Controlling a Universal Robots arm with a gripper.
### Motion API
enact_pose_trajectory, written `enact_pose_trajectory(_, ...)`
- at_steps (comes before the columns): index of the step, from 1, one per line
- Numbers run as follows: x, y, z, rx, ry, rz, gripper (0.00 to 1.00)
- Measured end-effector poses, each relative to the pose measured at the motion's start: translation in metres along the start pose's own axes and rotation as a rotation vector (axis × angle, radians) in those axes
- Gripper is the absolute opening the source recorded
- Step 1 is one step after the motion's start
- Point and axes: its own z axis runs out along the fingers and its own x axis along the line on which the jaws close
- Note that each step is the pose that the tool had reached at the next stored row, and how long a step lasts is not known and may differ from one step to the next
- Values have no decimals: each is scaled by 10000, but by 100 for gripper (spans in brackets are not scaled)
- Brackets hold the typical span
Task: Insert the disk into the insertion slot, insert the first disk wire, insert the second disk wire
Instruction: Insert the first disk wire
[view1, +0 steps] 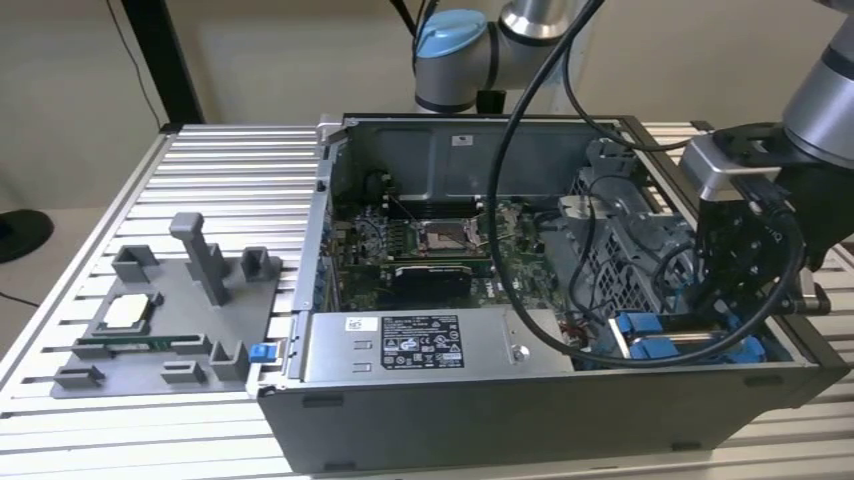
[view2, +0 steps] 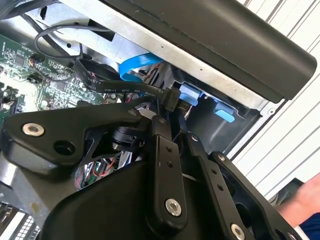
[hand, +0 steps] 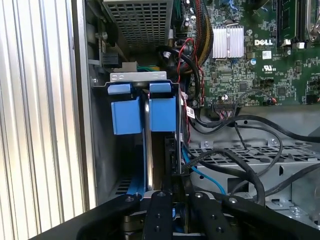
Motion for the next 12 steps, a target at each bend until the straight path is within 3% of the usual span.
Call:
enact_pose_trajectory(6, 3, 0, -7, -6, -47, 1, 0)
enact_pose_trajectory(12, -1, -1, -235, -3, -28, 0, 0)
